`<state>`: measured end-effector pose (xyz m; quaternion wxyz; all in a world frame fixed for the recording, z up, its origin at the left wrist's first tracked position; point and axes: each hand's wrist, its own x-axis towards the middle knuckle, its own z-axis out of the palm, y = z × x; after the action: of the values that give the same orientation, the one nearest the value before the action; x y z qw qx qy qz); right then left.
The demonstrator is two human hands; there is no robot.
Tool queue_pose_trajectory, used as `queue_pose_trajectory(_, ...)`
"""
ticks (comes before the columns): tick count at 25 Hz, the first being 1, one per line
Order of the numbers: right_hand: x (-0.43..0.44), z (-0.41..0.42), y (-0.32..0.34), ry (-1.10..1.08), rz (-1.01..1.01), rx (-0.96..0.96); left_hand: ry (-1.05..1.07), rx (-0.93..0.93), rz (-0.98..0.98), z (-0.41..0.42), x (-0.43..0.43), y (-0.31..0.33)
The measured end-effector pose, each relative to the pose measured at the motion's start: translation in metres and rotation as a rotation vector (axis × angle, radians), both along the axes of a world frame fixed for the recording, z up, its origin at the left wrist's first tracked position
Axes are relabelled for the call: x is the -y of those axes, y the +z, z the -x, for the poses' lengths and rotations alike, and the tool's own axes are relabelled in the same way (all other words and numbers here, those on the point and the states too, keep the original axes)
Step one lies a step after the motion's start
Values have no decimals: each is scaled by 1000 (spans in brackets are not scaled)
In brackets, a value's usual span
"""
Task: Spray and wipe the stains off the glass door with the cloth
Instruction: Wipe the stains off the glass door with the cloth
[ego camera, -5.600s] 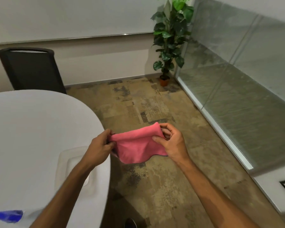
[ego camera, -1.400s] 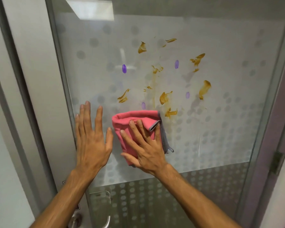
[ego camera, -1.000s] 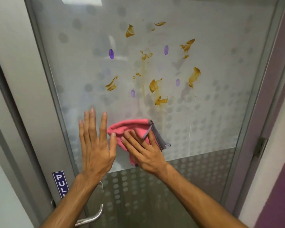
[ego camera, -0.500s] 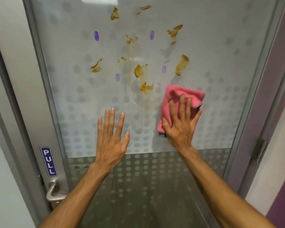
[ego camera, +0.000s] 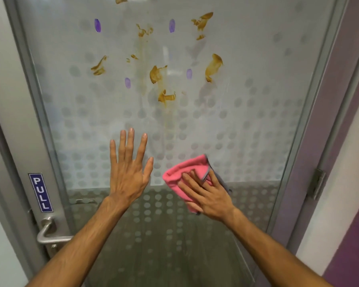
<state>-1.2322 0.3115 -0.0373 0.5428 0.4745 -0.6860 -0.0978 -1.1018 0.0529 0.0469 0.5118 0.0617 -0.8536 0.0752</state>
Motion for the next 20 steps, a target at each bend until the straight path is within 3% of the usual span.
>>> queue_pose_trajectory(3,-13,11,15,-42,-70,-4,36,5,9,-1,-1,0)
queue_pose_trajectory(5,-10,12,44,-48,24,45,46,18,14,-3,0,0)
queue_pose_trajectory(10,-1,13,186,-130,790,352,41,-7,-17,-7,-5,6)
queue_pose_trajectory(13,19,9,189,-158,1021,314,38,-31,-10,-8,-3,11)
queue_pose_trajectory(16,35,-1,124,-160,849,304,-3,-55,3,-9,3,13)
queue_pose_trajectory(18,38,-7,76,-118,601,299,-32,-78,9,-9,5,15)
queue_pose_trajectory(20,39,-12,44,-93,290,176,-65,-114,4,-11,8,20)
